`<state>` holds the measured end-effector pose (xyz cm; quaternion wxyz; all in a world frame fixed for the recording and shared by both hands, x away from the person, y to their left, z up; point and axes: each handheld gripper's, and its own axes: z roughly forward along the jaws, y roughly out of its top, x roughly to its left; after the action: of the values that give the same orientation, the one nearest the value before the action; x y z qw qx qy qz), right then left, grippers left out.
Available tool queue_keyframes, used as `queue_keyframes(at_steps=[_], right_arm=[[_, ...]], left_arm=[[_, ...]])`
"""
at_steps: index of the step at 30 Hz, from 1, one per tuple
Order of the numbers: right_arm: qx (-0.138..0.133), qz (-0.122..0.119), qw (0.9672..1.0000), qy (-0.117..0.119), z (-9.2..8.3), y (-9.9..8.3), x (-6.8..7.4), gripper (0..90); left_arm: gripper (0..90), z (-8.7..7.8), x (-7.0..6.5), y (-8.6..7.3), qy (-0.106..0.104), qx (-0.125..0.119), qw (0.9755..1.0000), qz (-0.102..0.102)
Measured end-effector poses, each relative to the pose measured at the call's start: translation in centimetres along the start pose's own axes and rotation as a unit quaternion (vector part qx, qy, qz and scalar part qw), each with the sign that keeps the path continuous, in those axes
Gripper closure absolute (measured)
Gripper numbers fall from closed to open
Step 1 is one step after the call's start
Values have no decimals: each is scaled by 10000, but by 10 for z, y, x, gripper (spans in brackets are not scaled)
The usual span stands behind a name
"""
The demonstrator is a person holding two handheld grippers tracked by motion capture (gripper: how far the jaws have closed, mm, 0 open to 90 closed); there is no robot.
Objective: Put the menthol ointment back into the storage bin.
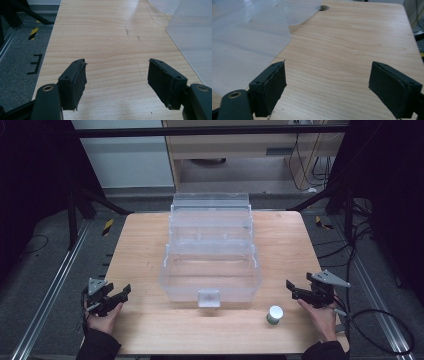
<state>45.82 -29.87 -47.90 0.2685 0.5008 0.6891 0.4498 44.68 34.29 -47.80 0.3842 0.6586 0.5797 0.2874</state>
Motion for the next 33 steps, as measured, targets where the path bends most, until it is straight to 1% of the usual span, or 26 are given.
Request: queue_keyframes(at_steps=[1,2,3,4,5,7,10,13,14,15,16,18,19,20,22,23,24,26,27,28,29,30,32,33], right_arm=[[0,0,10000,0,0,0,0,145],[11,-89,9999,68,-1,-1,0,149],[66,-85,9999,120,-1,-1,1,154],[66,-85,9999,120,-1,-1,1,154],[137,-100,9997,182,-1,-1,2,156],[106,-93,9997,198,-1,-1,2,174],[124,-111,9996,240,-2,1,4,193],[152,-261,9992,255,-2,7,6,213],[175,-258,9991,295,-3,9,7,213],[159,-374,9984,402,-4,14,8,215],[159,-374,9984,402,-4,14,8,215],[193,-468,9978,423,-5,20,10,220],[174,-555,9976,375,-7,26,10,230],[174,-555,9976,375,-7,26,10,230],[199,-547,9972,462,-9,33,9,229],[242,-612,9965,518,-11,40,10,227],[242,-612,9965,518,-11,40,10,227],[294,-737,9953,550,-13,47,12,222],[332,-817,9942,610,-16,54,14,216],[332,-817,9942,610,-16,54,14,216],[333,-852,9937,648,-18,58,15,214],[387,-926,9924,713,-21,64,17,208],[385,-960,9921,716,-22,68,18,207],[421,-996,9912,758,-24,74,20,204]], left_arm=[[304,0,0,0,-16,-4,10000,-4],[304,0,-1,0,-32,3,10000,-2],[304,0,-1,0,-105,27,9999,21],[304,0,-1,0,-105,27,9999,21],[304,1,-1,-1,-174,50,9998,56],[304,1,-2,-2,-209,97,9997,94],[304,1,-3,-2,-249,103,9996,109],[304,1,-5,-2,-264,122,9995,122],[304,1,-6,-2,-271,129,9995,137],[304,2,-7,-3,-287,188,9993,173],[304,2,-7,-3,-287,188,9993,173],[304,3,-7,-4,-303,220,9991,203],[305,3,-7,-4,-300,225,9991,216],[305,4,-7,-4,-299,225,9991,218],[306,4,-7,-4,-297,243,9990,239],[306,5,-8,-4,-299,267,9989,245],[307,5,-8,-4,-299,267,9989,245],[307,5,-8,-4,-316,278,9987,270],[307,5,-9,-4,-322,279,9987,284],[307,5,-9,-4,-330,286,9986,302],[307,5,-10,-4,-334,287,9986,301],[307,6,-11,-4,-318,303,9985,339],[308,6,-11,-4,-324,313,9983,358],[308,6,-11,-4,-318,324,9983,377]])
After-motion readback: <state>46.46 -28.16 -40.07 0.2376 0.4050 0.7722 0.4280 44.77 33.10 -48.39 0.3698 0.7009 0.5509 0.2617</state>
